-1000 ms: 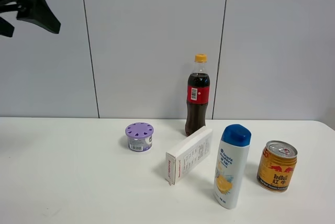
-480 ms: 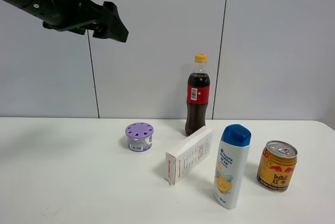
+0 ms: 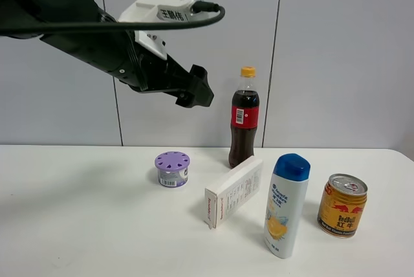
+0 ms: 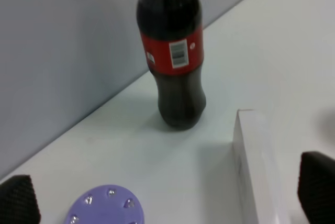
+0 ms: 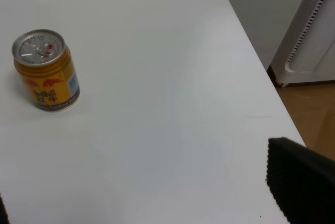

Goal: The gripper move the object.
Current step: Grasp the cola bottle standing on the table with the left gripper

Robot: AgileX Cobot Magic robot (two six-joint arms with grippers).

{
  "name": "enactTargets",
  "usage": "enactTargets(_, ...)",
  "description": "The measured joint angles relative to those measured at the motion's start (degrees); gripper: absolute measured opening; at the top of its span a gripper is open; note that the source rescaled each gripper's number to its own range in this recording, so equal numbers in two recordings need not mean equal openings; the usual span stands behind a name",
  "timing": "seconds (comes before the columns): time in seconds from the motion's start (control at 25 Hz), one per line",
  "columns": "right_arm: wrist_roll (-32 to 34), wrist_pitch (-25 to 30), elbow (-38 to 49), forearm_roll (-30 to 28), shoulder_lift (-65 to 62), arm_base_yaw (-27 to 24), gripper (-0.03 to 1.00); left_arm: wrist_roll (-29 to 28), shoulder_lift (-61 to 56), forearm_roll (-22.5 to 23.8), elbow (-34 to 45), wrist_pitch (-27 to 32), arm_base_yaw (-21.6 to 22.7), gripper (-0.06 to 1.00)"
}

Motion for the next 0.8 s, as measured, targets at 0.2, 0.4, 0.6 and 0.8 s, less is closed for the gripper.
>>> enactTargets(0.2,0.00,0.00,0.00,0.00,0.00,0.00,1.00,0.00,5.00,0.26,-4.48,-0.44,0.00,1.00)
enactTargets(0.4,0.00,0.00,0.00,0.00,0.00,0.00,1.00,0.00,8.77,1.80,-8.71,-1.46,0.00,1.00)
enactTargets(0.6,0.00,0.00,0.00,0.00,0.00,0.00,1.00,-0.18,11.92,2.57,-9.84,-5.97,-0.33,1.00)
enactTargets(0.8,0.00,0.00,0.00,0.00,0.00,0.00,1.00,-2.79,13.94,2.56,-9.84,-9.41,-2.61,1.00)
